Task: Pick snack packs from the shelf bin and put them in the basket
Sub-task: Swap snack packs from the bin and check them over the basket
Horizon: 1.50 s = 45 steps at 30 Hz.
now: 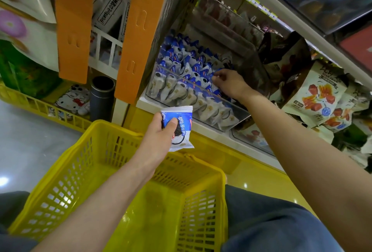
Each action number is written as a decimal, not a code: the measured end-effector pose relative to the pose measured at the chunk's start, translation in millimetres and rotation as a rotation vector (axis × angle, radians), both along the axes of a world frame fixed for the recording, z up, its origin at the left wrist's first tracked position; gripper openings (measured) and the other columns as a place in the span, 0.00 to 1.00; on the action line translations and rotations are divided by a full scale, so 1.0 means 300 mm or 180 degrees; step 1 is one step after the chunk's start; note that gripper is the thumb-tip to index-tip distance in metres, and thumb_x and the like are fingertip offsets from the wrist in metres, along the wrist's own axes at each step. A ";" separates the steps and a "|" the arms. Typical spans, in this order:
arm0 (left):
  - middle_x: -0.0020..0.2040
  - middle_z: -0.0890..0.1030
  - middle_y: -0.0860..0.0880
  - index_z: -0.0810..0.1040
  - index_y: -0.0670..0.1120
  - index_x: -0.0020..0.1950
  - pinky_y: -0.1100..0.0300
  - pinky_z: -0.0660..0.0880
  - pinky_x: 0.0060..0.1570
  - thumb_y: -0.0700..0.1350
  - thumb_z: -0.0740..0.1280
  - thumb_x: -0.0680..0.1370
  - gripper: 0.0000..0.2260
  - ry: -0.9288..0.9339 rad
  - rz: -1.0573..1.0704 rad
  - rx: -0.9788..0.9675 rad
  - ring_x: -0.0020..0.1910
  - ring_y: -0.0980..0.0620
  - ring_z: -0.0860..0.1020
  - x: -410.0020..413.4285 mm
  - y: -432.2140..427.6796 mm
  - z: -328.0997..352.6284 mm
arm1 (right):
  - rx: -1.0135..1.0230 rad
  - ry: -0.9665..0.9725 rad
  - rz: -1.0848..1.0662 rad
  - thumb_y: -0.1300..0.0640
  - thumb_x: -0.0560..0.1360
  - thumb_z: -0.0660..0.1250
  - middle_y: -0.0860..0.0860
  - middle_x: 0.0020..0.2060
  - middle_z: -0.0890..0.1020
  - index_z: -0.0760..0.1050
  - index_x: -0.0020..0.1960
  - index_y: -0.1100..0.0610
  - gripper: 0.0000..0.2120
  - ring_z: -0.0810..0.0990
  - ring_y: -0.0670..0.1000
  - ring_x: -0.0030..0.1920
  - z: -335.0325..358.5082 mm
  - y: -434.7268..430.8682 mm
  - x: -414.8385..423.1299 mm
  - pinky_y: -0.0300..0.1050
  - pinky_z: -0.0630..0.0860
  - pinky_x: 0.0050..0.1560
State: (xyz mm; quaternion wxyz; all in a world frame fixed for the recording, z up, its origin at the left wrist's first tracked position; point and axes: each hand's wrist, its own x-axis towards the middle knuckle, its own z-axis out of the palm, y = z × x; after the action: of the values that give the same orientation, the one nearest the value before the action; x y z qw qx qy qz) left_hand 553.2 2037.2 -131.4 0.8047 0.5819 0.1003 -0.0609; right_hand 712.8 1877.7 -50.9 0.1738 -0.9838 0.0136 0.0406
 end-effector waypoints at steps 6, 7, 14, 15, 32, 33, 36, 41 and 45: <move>0.50 0.81 0.48 0.73 0.47 0.55 0.64 0.76 0.43 0.43 0.61 0.79 0.05 -0.0133 0.0068 0.0124 0.45 0.56 0.80 -0.007 0.006 -0.023 | 0.0728 -0.1899 0.0725 0.56 0.79 0.59 0.48 0.50 0.78 0.73 0.58 0.56 0.10 0.73 0.37 0.47 0.005 0.065 -0.261 0.26 0.68 0.46; 0.50 0.81 0.48 0.72 0.48 0.56 0.64 0.76 0.42 0.42 0.61 0.79 0.06 -0.0157 0.0066 0.0148 0.46 0.55 0.80 -0.010 0.006 -0.026 | 0.0749 -0.2025 0.0941 0.56 0.78 0.59 0.46 0.48 0.77 0.73 0.57 0.56 0.09 0.72 0.36 0.45 -0.006 0.071 -0.324 0.26 0.68 0.46; 0.48 0.80 0.49 0.73 0.55 0.49 0.70 0.75 0.36 0.36 0.61 0.78 0.12 -0.0411 -0.0154 0.0215 0.41 0.59 0.80 -0.040 -0.007 -0.027 | 0.1512 -0.0511 0.0616 0.55 0.76 0.64 0.46 0.47 0.78 0.72 0.57 0.54 0.10 0.77 0.46 0.48 -0.166 0.066 -0.581 0.40 0.76 0.50; 0.48 0.80 0.48 0.73 0.54 0.50 0.70 0.75 0.37 0.36 0.61 0.78 0.11 -0.0400 -0.0214 0.0223 0.40 0.59 0.80 -0.045 -0.010 -0.027 | 0.1717 -0.0374 0.0505 0.58 0.76 0.64 0.48 0.44 0.79 0.74 0.54 0.56 0.07 0.78 0.49 0.46 -0.174 0.065 -0.589 0.46 0.77 0.49; 0.46 0.81 0.48 0.75 0.47 0.51 0.73 0.74 0.36 0.39 0.69 0.74 0.08 -0.0185 -0.0646 0.0826 0.41 0.57 0.78 -0.076 -0.032 -0.080 | 0.2619 -0.0109 -0.0234 0.62 0.78 0.61 0.53 0.32 0.75 0.68 0.35 0.52 0.13 0.73 0.49 0.34 -0.309 0.045 -0.601 0.45 0.74 0.33; 0.43 0.80 0.49 0.75 0.48 0.48 0.73 0.73 0.34 0.40 0.67 0.75 0.05 -0.0200 -0.0545 0.0821 0.39 0.59 0.77 -0.074 -0.034 -0.083 | 0.2419 -0.0201 -0.0104 0.61 0.77 0.62 0.52 0.33 0.76 0.69 0.36 0.50 0.13 0.74 0.50 0.35 -0.312 0.043 -0.603 0.49 0.75 0.36; 0.36 0.77 0.50 0.75 0.48 0.40 0.72 0.71 0.31 0.42 0.64 0.77 0.06 -0.0267 -0.0349 0.0829 0.34 0.59 0.75 -0.067 -0.032 -0.095 | 0.2288 -0.0246 0.0077 0.61 0.77 0.63 0.50 0.36 0.78 0.72 0.40 0.51 0.08 0.76 0.51 0.38 -0.320 0.041 -0.612 0.53 0.75 0.41; 0.36 0.78 0.46 0.75 0.45 0.38 0.68 0.69 0.31 0.40 0.64 0.77 0.07 -0.0421 -0.0499 0.1225 0.34 0.55 0.74 -0.074 -0.036 -0.104 | 0.2249 -0.0256 0.0355 0.56 0.75 0.66 0.43 0.35 0.78 0.73 0.40 0.47 0.07 0.77 0.44 0.37 -0.317 0.043 -0.628 0.41 0.75 0.37; 0.36 0.76 0.47 0.74 0.45 0.38 0.70 0.68 0.30 0.39 0.63 0.77 0.08 -0.0181 -0.0518 0.0877 0.32 0.58 0.74 -0.086 -0.046 -0.095 | 0.1402 -0.0894 0.0854 0.55 0.75 0.67 0.48 0.37 0.78 0.76 0.42 0.55 0.05 0.75 0.44 0.39 -0.316 0.028 -0.629 0.36 0.71 0.37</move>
State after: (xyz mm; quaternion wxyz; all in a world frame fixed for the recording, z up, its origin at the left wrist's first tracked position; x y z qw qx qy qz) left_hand 527.5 2023.3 -160.0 0.7123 0.6944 0.0374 -0.0951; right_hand 524.1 1886.1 -145.7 0.3764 -0.9114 -0.1500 -0.0713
